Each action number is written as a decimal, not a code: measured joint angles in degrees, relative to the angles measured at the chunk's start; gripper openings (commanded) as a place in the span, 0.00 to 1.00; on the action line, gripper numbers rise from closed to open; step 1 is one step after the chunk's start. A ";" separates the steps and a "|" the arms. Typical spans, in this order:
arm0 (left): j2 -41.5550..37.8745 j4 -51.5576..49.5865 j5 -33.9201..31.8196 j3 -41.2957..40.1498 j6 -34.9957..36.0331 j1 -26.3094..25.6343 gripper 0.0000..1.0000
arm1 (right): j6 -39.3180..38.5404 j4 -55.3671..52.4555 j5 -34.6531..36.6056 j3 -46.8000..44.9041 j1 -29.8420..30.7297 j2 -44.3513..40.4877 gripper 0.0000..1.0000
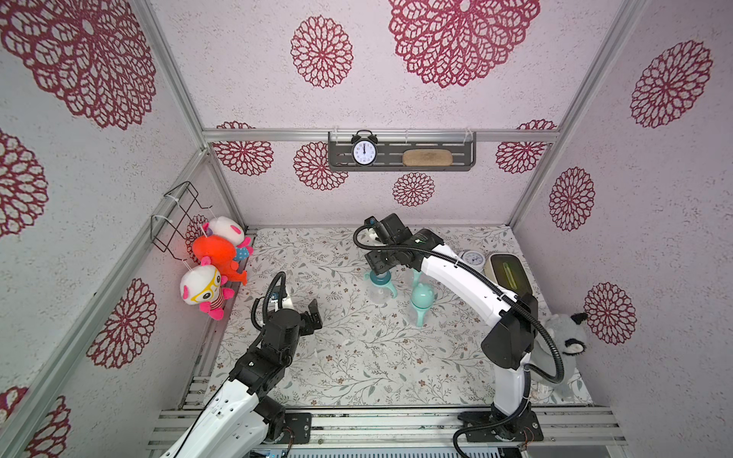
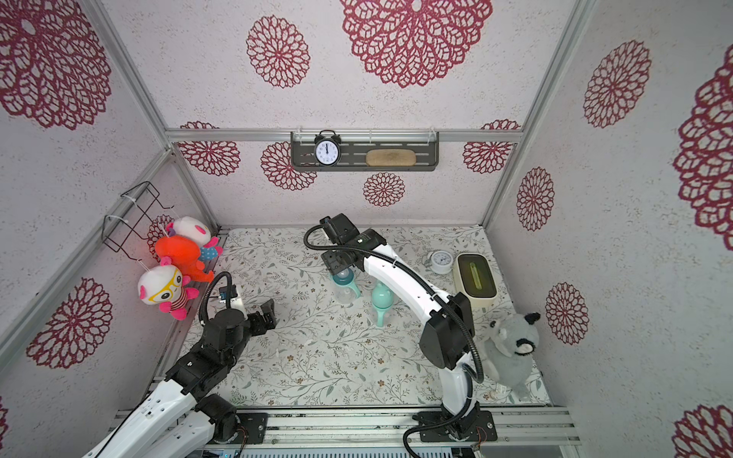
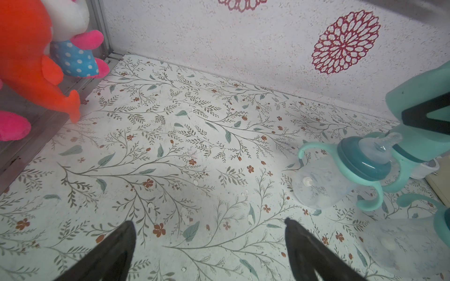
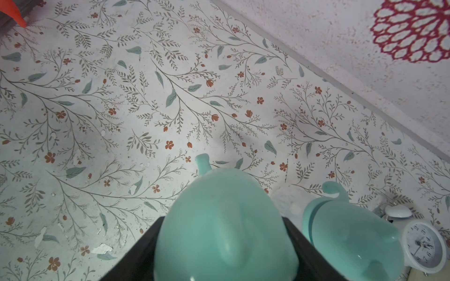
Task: Assemble the baby bottles
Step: Close the lid on the baby bottle.
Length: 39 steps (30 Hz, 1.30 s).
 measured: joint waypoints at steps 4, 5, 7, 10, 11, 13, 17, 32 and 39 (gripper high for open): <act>0.83 0.59 0.55 -0.02 0.00 0.09 0.98 | 0.02 0.00 -1.01 -2.01 -1.20 0.00 0.71; 1.11 0.76 0.70 -0.02 0.00 0.09 0.98 | 0.00 0.04 -1.25 -2.51 -1.46 0.00 0.71; 1.62 0.87 0.92 -0.02 0.00 0.11 0.98 | 0.00 0.07 -1.66 -3.21 -1.73 0.00 0.70; 2.10 0.98 1.14 -0.02 0.00 0.17 0.98 | 0.00 0.42 -2.56 -4.22 -1.81 0.00 0.70; 2.19 1.05 1.25 -0.02 0.00 0.20 0.98 | 0.00 0.52 -2.73 -4.46 -1.81 0.00 0.70; 2.27 1.27 1.36 -0.02 0.00 0.22 0.98 | 0.00 0.83 -3.15 -5.03 -1.81 0.00 0.70; 2.51 1.40 1.57 -0.02 0.00 0.24 0.98 | -0.02 1.90 -4.04 -6.14 -1.79 0.00 0.70; 2.40 1.97 1.92 -0.26 -0.02 0.24 0.98 | 0.00 3.32 -6.10 -7.87 -1.92 0.17 0.70; 2.29 2.10 1.90 -0.63 -0.02 0.24 0.98 | 0.02 3.78 -7.10 -8.35 -1.92 0.20 0.70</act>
